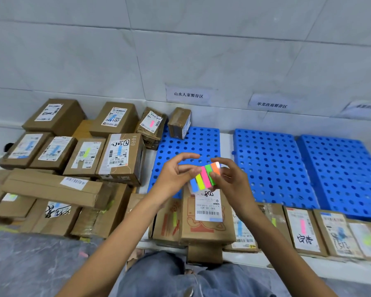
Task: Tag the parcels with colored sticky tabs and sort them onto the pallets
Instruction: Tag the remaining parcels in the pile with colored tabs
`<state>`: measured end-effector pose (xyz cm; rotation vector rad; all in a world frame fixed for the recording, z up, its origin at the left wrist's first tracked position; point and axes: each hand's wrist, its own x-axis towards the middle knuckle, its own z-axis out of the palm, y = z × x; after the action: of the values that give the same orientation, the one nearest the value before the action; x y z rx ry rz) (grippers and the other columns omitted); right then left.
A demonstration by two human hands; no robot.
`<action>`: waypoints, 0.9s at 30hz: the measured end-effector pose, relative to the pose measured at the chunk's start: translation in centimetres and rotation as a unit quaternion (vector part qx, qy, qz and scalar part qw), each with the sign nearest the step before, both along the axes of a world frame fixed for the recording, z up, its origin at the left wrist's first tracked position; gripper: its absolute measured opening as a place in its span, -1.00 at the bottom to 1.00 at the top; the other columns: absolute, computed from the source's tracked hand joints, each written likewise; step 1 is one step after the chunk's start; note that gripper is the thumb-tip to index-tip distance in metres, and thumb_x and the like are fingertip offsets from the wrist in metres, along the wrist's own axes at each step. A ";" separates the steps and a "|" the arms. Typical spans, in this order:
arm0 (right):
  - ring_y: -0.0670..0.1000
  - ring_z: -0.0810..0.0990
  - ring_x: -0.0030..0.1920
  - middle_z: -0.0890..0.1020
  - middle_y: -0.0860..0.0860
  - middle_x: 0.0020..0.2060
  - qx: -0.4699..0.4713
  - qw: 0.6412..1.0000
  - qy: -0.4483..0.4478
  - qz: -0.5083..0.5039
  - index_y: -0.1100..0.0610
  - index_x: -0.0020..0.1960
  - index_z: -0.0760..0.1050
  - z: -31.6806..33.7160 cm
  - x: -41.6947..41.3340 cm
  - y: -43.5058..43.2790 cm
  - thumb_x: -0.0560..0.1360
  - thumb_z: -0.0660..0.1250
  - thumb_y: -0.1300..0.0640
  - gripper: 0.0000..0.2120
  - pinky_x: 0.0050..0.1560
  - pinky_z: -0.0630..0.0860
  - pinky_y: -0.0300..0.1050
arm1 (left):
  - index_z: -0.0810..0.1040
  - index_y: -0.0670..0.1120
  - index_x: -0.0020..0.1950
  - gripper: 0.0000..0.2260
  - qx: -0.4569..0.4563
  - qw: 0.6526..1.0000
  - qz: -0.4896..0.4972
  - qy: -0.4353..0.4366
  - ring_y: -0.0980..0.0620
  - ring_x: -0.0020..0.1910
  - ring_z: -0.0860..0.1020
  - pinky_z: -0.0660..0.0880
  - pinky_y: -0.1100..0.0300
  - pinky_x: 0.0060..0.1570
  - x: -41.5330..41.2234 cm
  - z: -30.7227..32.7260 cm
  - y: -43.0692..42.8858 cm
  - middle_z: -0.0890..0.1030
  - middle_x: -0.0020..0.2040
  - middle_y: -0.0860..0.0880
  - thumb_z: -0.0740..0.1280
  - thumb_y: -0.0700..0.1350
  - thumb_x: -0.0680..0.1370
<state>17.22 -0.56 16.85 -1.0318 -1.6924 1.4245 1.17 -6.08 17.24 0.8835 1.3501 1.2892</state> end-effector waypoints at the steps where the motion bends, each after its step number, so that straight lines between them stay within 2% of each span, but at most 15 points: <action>1: -0.02 0.65 -0.30 0.63 0.03 -0.29 -0.004 1.000 0.014 -0.025 0.08 0.16 0.48 0.0 0.5 0.1 0.51 0.32 0.27 -0.75 -0.29 0.60 -0.16 | 0.50 -0.10 0.23 -0.69 -0.013 0.999 0.001 -0.052 0.03 -0.09 0.66 0.58 0.27 -0.17 0.3 -0.1 -0.2 0.68 -0.05 -0.17 0.36 -0.20 0.48; 3: -0.05 0.65 -0.26 0.62 -0.03 -0.28 0.022 0.998 -0.008 -0.053 -0.02 0.16 0.46 -0.3 1.2 0.2 0.51 0.32 0.25 -0.72 -0.21 0.61 -0.12 | 0.48 -0.14 0.26 -0.68 -0.033 0.995 -0.009 -0.093 -0.05 0.02 0.64 0.60 0.17 -0.05 0.9 -0.6 -0.6 0.66 0.02 -0.20 0.32 -0.24 0.51; 5: -0.10 0.58 -0.06 0.57 -0.06 -0.06 0.142 0.981 -0.115 -0.058 -0.13 0.21 0.41 -0.9 1.8 0.2 0.52 0.32 0.20 -0.66 -0.06 0.55 -0.18 | 0.48 -0.16 0.28 -0.68 -0.035 0.996 -0.011 -0.082 -0.07 0.02 0.64 0.60 0.16 -0.03 1.5 -1.1 -0.8 0.66 0.02 -0.20 0.30 -0.28 0.52; 6: -0.08 0.50 0.09 0.50 -0.05 0.08 0.236 0.953 -0.183 -0.056 -0.14 0.26 0.39 -1.2 2.0 0.2 0.53 0.30 0.16 -0.65 0.05 0.47 -0.21 | 0.48 -0.16 0.28 -0.68 -0.035 0.996 -0.009 -0.078 -0.07 0.01 0.65 0.60 0.16 -0.04 1.9 -1.1 -0.9 0.66 0.02 -0.20 0.30 -0.28 0.52; 8: 0.05 0.32 0.31 0.39 0.03 0.26 0.391 0.879 -0.271 -0.035 -0.08 0.33 0.38 -1.9 2.2 0.3 0.56 0.22 0.07 -0.66 0.26 0.30 -0.07 | 0.48 -0.10 0.27 -0.68 -0.037 0.997 -0.005 -0.070 -0.05 -0.02 0.65 0.60 0.17 -0.07 2.4 -0.9 -0.8 0.65 0.04 -0.21 0.32 -0.29 0.52; 11: 0.17 0.29 0.36 0.44 0.09 0.27 0.488 0.815 -0.312 -0.024 0.00 0.23 0.48 -2.5 1.9 0.3 0.52 0.14 -0.01 -0.67 0.36 0.18 0.23 | 0.48 -0.03 0.25 -0.67 -0.037 0.997 -0.017 -0.069 -0.03 -0.01 0.65 0.60 0.17 -0.07 2.9 -0.7 -0.8 0.62 0.10 -0.18 0.33 -0.28 0.51; 14: 0.19 0.31 0.34 0.50 0.10 0.22 0.537 0.778 -0.325 -0.032 0.04 0.10 0.56 -2.8 1.8 0.4 0.50 0.17 0.04 -0.73 0.37 0.12 0.30 | 0.45 -0.07 0.29 -0.64 -0.035 0.997 -0.027 -0.063 -0.05 -0.01 0.65 0.60 0.15 -0.04 3.1 -0.6 -0.9 0.63 0.08 -0.16 0.33 -0.28 0.51; 17: 0.18 0.32 0.35 0.54 0.10 0.21 0.556 0.769 -0.313 -0.025 0.04 0.08 0.57 -2.7 2.3 0.2 0.50 0.19 0.09 -0.76 0.40 0.07 0.29 | 0.46 -0.04 0.28 -0.64 -0.034 0.997 -0.033 -0.060 -0.04 -0.03 0.65 0.60 0.15 -0.03 3.1 -0.6 -1.0 0.65 0.03 -0.18 0.32 -0.29 0.51; 19: 0.16 0.34 0.33 0.56 0.09 0.19 0.553 0.776 -0.302 -0.021 0.04 0.08 0.59 -2.7 2.2 0.2 0.51 0.19 0.08 -0.75 0.40 0.09 0.28 | 0.46 -0.04 0.27 -0.64 -0.039 0.997 -0.035 -0.060 -0.07 -0.01 0.64 0.60 0.14 -0.02 3.1 -0.7 -1.2 0.65 0.02 -0.23 0.33 -0.29 0.51; 22: 0.12 0.35 0.32 0.54 0.05 0.19 0.486 0.834 -0.260 -0.027 -0.02 0.15 0.52 -2.8 2.1 0.3 0.49 0.21 0.00 -0.74 0.36 0.20 0.27 | 0.45 -0.05 0.29 -0.63 -0.042 0.997 -0.025 -0.064 -0.12 -0.01 0.63 0.59 0.11 0.01 3.0 -0.9 -1.5 0.65 -0.01 -0.26 0.34 -0.28 0.51; 23: 0.12 0.33 0.33 0.53 0.04 0.20 0.471 0.842 -0.263 -0.026 -0.05 0.17 0.48 -2.9 2.2 0.4 0.50 0.20 -0.04 -0.72 0.35 0.22 0.28 | 0.45 -0.05 0.29 -0.62 -0.044 0.997 -0.019 -0.068 -0.13 0.00 0.63 0.59 0.10 0.02 2.9 -1.0 -1.6 0.66 -0.03 -0.25 0.34 -0.28 0.50; 27: 0.15 0.32 0.36 0.48 0.02 0.24 0.500 0.813 -0.300 -0.001 -0.07 0.18 0.47 -3.1 2.7 0.5 0.53 0.15 -0.07 -0.73 0.38 0.14 0.31 | 0.45 -0.04 0.30 -0.61 -0.049 0.996 -0.011 -0.071 -0.18 0.03 0.63 0.58 0.03 0.06 2.7 -1.2 -1.9 0.65 -0.01 -0.26 0.35 -0.28 0.50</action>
<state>19.92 -0.03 13.74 -0.8461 -2.4251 0.0012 3.91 -8.02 16.05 0.7234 1.2758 1.2340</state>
